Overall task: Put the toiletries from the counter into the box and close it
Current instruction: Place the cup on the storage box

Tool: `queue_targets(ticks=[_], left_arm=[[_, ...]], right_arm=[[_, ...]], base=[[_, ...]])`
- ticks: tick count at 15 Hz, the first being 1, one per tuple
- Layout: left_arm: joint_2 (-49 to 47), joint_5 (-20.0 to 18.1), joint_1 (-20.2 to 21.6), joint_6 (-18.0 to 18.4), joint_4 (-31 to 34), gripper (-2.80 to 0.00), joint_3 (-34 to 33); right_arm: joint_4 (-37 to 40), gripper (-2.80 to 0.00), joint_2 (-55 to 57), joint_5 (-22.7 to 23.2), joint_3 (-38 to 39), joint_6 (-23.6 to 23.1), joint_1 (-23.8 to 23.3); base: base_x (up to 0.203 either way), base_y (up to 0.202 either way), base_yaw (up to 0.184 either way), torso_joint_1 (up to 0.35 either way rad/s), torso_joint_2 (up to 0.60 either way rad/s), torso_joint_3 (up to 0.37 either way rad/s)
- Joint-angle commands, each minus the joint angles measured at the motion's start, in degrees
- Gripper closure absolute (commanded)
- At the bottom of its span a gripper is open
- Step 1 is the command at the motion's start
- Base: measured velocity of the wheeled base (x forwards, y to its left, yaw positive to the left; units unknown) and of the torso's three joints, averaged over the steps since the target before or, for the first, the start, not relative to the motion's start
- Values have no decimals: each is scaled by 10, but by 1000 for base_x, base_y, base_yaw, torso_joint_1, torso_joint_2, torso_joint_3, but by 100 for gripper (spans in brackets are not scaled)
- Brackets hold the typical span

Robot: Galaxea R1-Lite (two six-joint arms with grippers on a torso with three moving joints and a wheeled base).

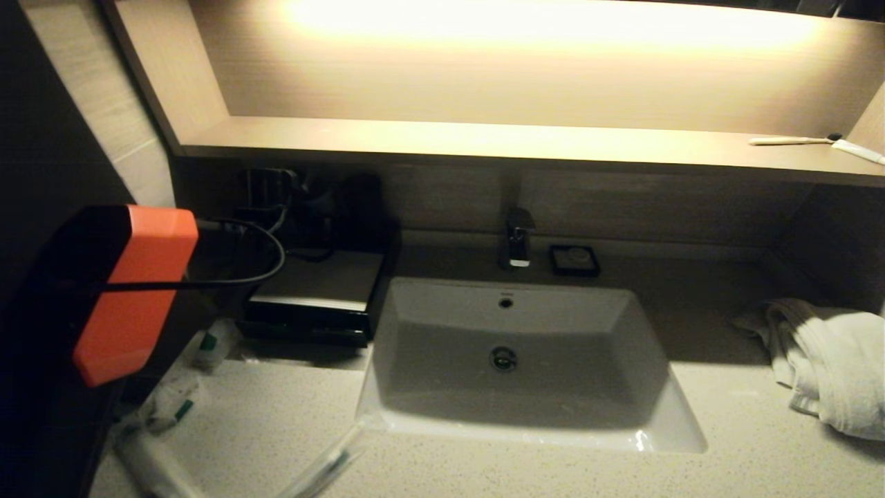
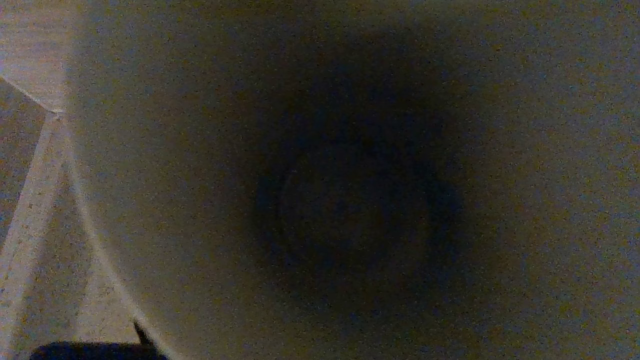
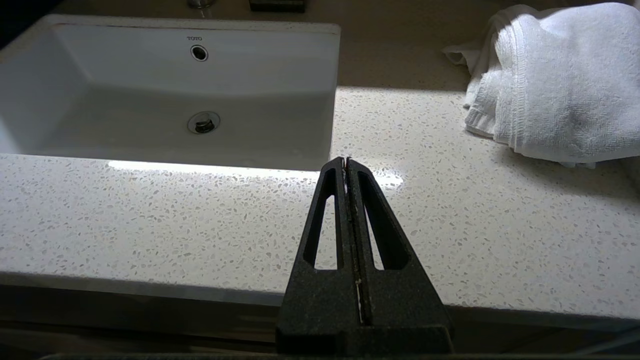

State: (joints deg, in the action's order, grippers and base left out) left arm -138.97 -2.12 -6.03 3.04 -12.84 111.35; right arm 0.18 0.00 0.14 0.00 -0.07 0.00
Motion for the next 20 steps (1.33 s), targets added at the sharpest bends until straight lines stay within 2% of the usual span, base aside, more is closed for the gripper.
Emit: queue_targets(ticks=[1,13,14,20], left_arm=[[-2,0,0,0,-2,0,0],[-10,0,0,0,-16,0,2],[-11,0,0,0,-20,-280,2],[-6,0,0,0,-20,-280,2]], right_arm=[[0,0,0,0,0,0,0],[0,0,0,0,0,0,0],[0,0,0,0,0,0,0],[0,0,0,0,0,0,0]], base=[[0,0,0,0,0,0],[0,0,0,0,0,0],[0,0,0,0,0,0],[0,0,0,0,0,0]])
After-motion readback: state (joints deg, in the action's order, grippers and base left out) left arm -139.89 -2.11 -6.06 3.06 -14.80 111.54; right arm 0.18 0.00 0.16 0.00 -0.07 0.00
